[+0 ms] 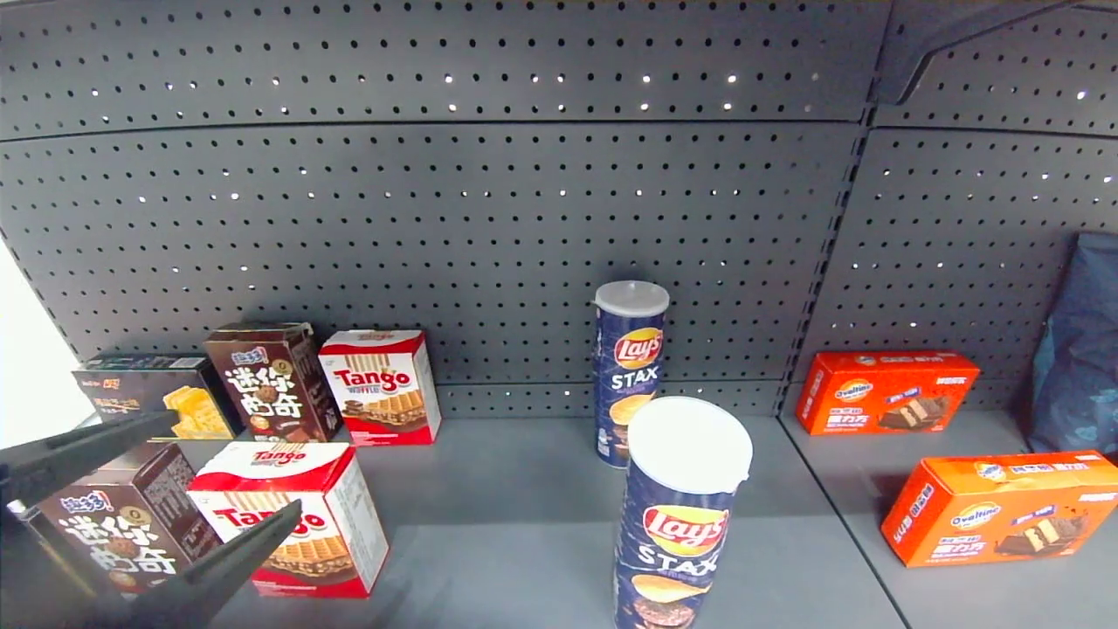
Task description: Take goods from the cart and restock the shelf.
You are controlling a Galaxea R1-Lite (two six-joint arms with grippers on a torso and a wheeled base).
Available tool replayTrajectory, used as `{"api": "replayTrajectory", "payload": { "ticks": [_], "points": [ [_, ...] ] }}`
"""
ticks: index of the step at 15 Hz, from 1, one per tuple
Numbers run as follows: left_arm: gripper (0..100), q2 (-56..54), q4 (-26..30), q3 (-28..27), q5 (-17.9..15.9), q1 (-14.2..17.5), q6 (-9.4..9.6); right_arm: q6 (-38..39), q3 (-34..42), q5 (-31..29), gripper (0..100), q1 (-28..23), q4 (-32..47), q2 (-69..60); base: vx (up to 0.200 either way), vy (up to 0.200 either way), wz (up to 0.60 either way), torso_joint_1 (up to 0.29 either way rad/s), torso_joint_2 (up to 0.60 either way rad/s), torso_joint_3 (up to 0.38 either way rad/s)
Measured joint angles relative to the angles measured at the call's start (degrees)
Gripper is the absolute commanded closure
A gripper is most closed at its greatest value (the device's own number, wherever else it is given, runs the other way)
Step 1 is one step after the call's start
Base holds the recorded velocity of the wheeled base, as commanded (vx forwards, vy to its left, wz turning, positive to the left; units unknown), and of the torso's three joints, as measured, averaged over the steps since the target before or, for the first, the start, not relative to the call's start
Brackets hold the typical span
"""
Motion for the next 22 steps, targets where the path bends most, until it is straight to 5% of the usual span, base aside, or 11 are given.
{"api": "replayTrajectory", "payload": {
  "ticks": [4,8,16,22],
  "points": [
    [0,-7.5,0.1,5.8,2.3,0.2,1.73,1.5,-1.7,-1.8,0,-1.3,-0.4,0.8,0.000,0.000,0.00,0.000,0.00,0.000],
    [0,-7.8,-0.1,6.8,2.5,0.0,1.73,1.3,-16.5,2.0,0,-0.4,-1.3,14.9,0.000,0.000,0.00,0.000,0.00,0.000],
    [0,-8.7,-0.2,9.4,3.2,0.4,1.72,-2.0,-24.5,5.9,0,21.5,-6.5,49.3,0.000,0.000,0.00,0.000,0.00,0.000],
    [0,-9.1,-0.2,9.7,3.2,0.6,1.43,-1.9,-25.6,5.7,0,25.7,-13.0,61.8,0.000,0.000,0.00,0.000,0.00,0.000]
  ]
}}
